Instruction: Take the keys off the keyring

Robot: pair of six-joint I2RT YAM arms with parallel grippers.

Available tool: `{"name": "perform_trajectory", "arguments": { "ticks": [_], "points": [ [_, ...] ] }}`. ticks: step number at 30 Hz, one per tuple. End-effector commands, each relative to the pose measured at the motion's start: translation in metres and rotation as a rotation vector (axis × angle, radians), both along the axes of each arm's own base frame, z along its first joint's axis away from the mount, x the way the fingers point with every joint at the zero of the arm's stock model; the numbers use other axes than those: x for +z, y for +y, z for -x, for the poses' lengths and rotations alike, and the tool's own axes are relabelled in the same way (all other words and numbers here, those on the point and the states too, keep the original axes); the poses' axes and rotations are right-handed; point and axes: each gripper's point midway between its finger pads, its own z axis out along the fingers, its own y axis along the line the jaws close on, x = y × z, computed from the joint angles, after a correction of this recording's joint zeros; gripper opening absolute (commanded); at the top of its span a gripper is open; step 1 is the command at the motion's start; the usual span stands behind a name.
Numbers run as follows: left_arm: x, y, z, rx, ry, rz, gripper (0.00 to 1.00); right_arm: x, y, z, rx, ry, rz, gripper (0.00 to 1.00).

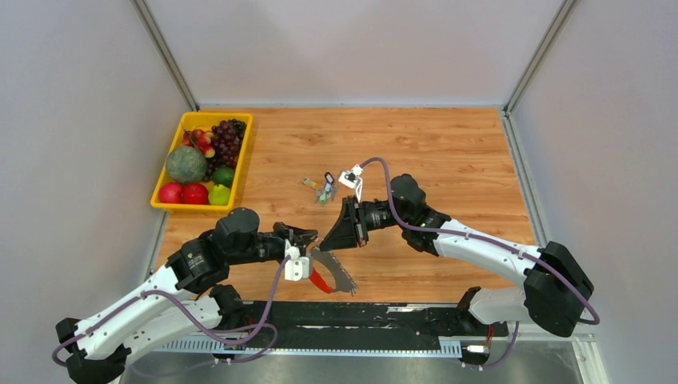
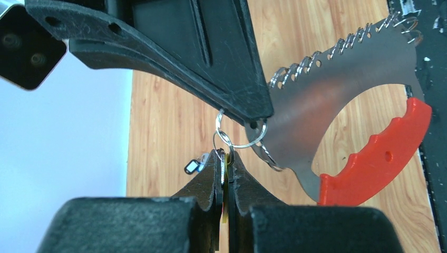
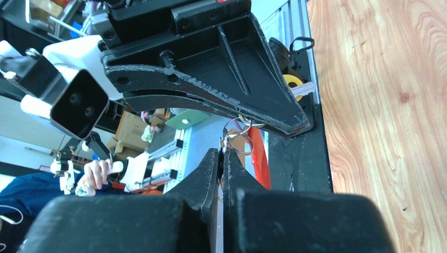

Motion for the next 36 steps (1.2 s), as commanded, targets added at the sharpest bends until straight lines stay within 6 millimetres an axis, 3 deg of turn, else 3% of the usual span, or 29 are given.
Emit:
{"name": "perform_trajectory", "arguments": {
  "ticks": [1, 11, 23, 29, 33, 36],
  "points": [
    [-0.007, 0.009, -0.013, 0.077, -0.029, -0.009, 0.00, 0.048, -0.015, 0.006, 0.017, -0.025, -0.165, 0.00],
    [-0.011, 0.002, -0.002, 0.013, -0.003, 0.015, 0.00, 0.049, -0.019, -0.017, -0.103, 0.122, -0.253, 0.00],
    [-0.023, -0.001, -0.002, 0.007, 0.036, -0.018, 0.00, 0.050, -0.019, -0.034, -0.181, 0.277, -0.342, 0.00],
    [-0.024, -0.002, -0.001, 0.000, 0.036, -0.020, 0.00, 0.040, -0.017, -0.046, -0.243, 0.325, -0.334, 0.00],
    [-0.021, -0.001, -0.002, 0.015, 0.034, -0.008, 0.00, 0.030, -0.011, -0.040, -0.204, 0.207, -0.260, 0.24],
    [-0.019, -0.001, -0.002, 0.018, 0.031, 0.001, 0.00, 0.021, -0.010, -0.038, -0.193, 0.087, -0.200, 0.35]
  ]
}}
